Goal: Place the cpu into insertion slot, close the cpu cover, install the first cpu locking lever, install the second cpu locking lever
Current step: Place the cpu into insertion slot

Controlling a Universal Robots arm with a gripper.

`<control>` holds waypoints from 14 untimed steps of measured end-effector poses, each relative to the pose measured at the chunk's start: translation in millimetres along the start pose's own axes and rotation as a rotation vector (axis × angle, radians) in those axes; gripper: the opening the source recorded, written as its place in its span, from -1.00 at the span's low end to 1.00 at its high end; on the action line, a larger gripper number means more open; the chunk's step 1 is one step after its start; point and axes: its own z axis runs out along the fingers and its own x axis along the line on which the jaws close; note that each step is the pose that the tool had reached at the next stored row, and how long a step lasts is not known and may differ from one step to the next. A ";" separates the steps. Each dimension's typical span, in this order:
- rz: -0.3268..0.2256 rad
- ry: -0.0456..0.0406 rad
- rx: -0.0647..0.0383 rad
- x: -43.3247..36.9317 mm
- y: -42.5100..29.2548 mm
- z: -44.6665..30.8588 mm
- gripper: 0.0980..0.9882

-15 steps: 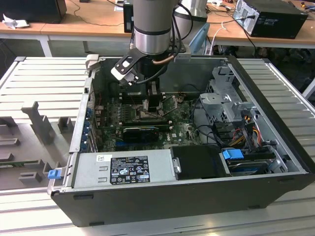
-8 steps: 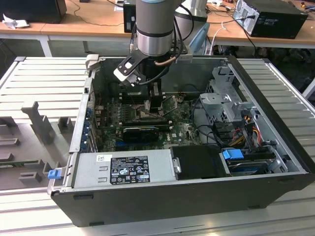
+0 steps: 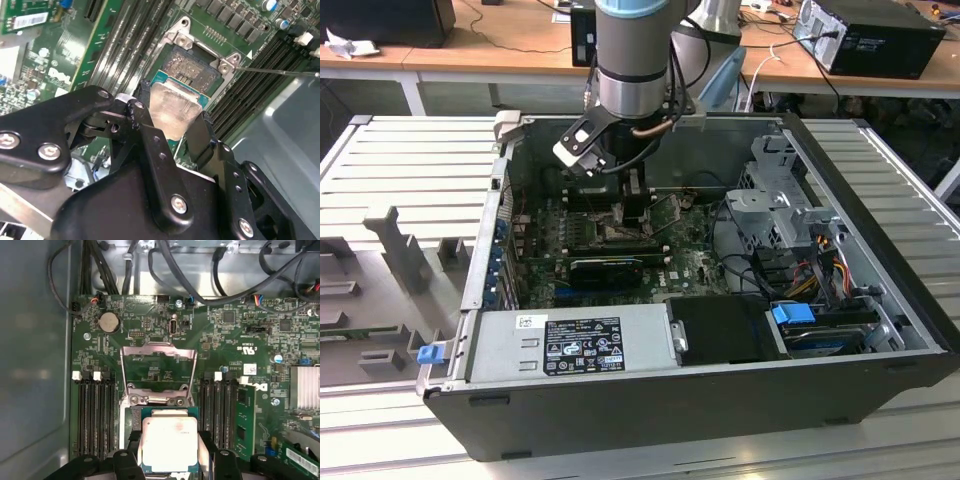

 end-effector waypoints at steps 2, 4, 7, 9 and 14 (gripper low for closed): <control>0.000 0.0000 0.000 1.3 -5.3 3.8 -0.03; 0.000 -0.0001 0.002 1.7 -10.1 7.5 -0.03; 0.003 -0.0002 0.013 3.5 -10.7 13.9 -0.03; 0.008 -0.0002 0.017 5.7 -10.8 18.9 -0.03; 0.016 -0.0006 0.019 6.5 -9.4 25.2 -0.03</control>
